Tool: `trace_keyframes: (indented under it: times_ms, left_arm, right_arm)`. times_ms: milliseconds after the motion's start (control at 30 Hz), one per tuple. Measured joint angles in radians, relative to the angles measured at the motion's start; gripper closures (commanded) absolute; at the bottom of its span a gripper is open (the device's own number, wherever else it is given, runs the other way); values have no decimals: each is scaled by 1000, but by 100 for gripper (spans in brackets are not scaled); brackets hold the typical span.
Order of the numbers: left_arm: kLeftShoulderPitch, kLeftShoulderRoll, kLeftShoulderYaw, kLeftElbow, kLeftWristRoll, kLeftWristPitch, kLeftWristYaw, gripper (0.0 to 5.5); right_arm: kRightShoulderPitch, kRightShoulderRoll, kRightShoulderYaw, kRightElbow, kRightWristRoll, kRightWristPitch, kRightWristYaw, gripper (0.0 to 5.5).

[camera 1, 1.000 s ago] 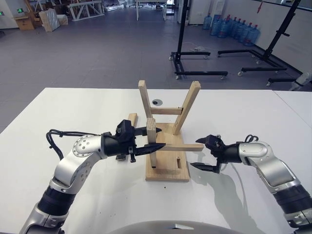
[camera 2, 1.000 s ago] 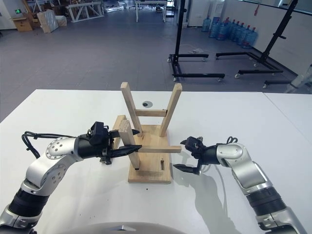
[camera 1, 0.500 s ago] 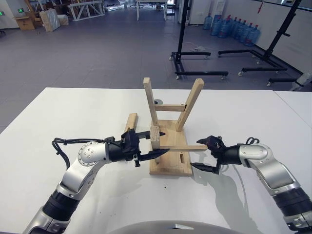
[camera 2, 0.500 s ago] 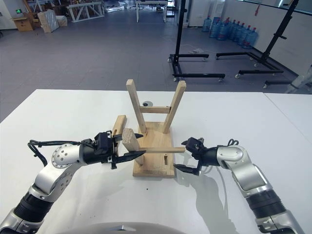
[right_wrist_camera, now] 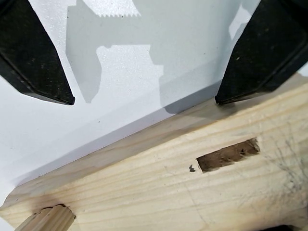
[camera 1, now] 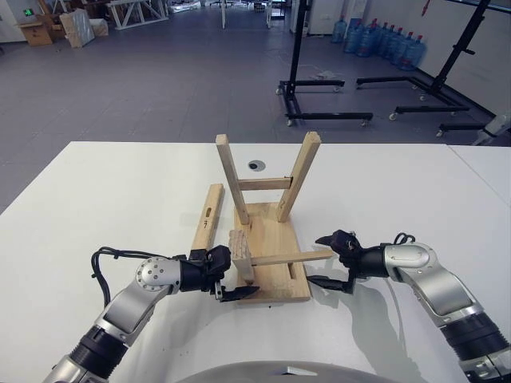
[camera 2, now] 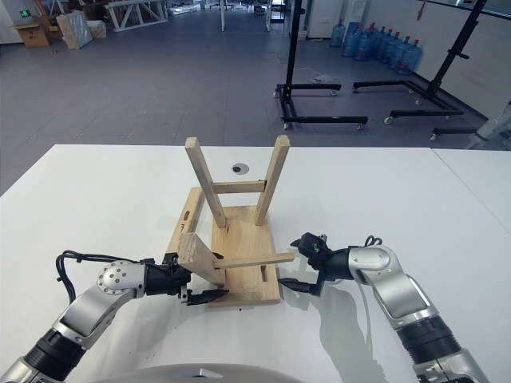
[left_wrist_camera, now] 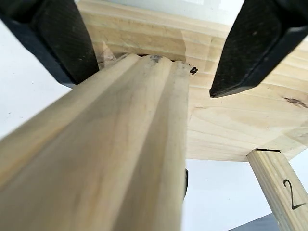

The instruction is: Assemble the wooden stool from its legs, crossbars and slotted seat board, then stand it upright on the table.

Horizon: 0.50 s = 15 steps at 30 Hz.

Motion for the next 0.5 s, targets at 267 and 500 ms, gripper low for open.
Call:
trace_keyframes:
  times_ms: [267, 500]
  left_arm:
    - [-17, 20, 85, -103, -70, 101, -29, 13]
    - [-8, 93, 185, -283, -189, 245, -53, 13]
  right_arm:
    - [2, 3, 0, -3, 0, 1, -13, 10]
    - [7, 4, 5, -3, 0, -1, -17, 10]
